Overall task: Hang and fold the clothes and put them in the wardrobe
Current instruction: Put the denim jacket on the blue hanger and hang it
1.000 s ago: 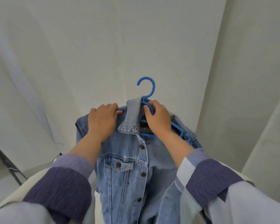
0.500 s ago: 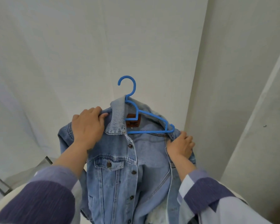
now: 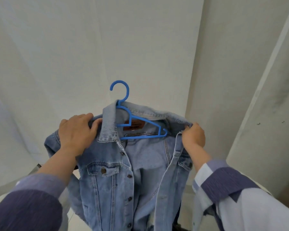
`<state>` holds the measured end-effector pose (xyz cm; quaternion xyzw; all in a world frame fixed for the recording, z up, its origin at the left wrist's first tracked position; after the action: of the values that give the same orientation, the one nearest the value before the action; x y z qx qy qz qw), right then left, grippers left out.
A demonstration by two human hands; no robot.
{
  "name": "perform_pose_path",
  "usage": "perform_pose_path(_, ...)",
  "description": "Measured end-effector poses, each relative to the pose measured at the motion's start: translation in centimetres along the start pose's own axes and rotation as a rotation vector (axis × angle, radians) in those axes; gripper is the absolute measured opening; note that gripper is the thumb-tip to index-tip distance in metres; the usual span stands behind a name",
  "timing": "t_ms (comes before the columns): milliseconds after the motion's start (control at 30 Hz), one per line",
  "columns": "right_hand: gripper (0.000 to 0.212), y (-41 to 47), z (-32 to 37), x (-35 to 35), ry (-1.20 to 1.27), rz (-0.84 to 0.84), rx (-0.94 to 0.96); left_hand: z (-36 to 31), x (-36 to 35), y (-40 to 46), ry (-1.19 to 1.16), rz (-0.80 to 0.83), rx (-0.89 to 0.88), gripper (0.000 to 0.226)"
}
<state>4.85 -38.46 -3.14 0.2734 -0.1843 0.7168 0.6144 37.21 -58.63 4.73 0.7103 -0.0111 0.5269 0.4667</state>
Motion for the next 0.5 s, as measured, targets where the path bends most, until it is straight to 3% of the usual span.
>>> perform_pose_path(200,0.022,-4.2,2.7,4.1,0.062,-0.018,0.141,-0.9,2.4,-1.1,-0.069,-0.037,0.098,0.049)
perform_pose_path(500,0.020,-10.0,7.0,13.8,0.038,-0.232,0.365,-2.6,9.0,-3.3,-0.248,-0.147,0.116,0.048)
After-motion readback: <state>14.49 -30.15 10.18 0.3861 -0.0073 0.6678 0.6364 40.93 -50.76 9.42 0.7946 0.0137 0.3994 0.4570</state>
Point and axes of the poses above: each hand's wrist, its own y-axis towards the middle knuckle, its own x-axis out of the back of the hand, z = x × y, the point moved 8 cm from there along y, towards the middle knuckle, and after that the axes turned 7 degrees about -x, right-handed, at the moved point
